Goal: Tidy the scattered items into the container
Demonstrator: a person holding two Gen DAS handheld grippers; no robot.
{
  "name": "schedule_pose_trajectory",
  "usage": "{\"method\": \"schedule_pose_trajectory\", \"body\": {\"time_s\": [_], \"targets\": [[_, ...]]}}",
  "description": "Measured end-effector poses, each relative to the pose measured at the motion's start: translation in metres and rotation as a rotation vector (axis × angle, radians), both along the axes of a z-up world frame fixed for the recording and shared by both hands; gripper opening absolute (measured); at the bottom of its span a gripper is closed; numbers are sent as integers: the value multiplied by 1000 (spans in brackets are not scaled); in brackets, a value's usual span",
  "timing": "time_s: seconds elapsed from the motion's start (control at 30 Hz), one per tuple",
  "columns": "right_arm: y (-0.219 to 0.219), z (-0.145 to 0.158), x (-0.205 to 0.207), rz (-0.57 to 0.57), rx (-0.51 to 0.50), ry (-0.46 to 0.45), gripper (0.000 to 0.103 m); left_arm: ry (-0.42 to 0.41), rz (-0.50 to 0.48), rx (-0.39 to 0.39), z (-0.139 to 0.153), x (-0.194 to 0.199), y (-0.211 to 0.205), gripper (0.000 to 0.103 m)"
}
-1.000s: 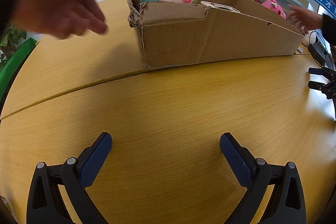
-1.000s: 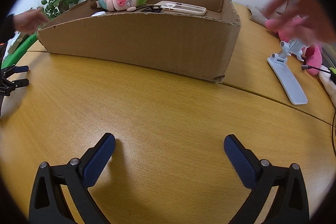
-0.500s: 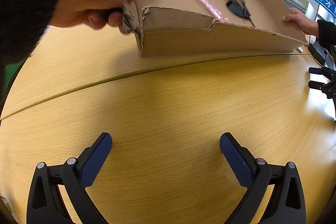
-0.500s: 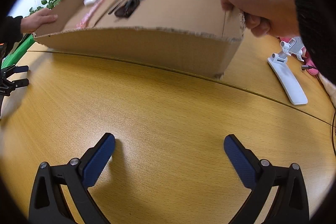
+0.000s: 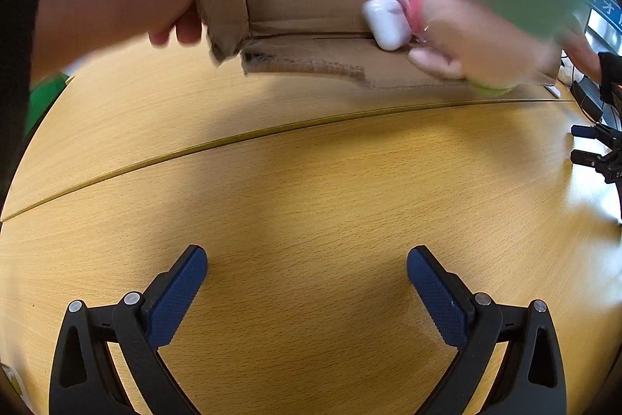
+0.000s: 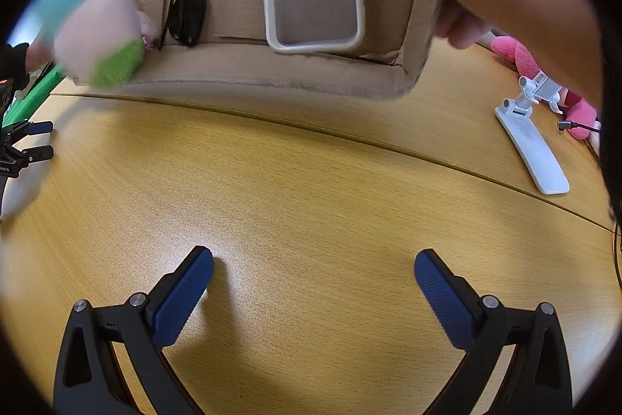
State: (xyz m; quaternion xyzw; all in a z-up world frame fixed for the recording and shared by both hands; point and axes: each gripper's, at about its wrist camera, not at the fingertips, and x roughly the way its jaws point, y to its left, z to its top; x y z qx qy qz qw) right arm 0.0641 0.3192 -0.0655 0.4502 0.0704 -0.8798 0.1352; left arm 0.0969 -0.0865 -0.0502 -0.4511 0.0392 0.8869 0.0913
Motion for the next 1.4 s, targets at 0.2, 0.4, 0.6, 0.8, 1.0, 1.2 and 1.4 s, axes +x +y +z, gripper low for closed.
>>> {"method": "schedule_pose_trajectory", "body": {"time_s": [0.2, 0.4, 0.6, 0.8, 1.0, 1.2, 1.4], "targets": [[-1, 0, 0, -1, 0, 0, 103, -1, -5, 2, 0, 2, -1, 103], [3, 0, 1, -1, 0, 0, 103, 0, -4, 1, -1, 2, -1, 103], [8, 0, 1, -14, -1, 0, 103, 0, -3, 1, -1, 2, -1, 103], [8, -1, 0, -8, 5, 3, 103, -1, -1, 1, -1, 2, 0, 103], [12, -2, 3, 10, -1, 1, 103, 0, -1, 0, -1, 3, 0, 103], [16, -2, 5, 10, -1, 2, 103, 0, 1, 1, -3, 3, 0, 103], [16, -2, 3, 10, -1, 1, 103, -1, 1, 1, -3, 3, 0, 103]]}}
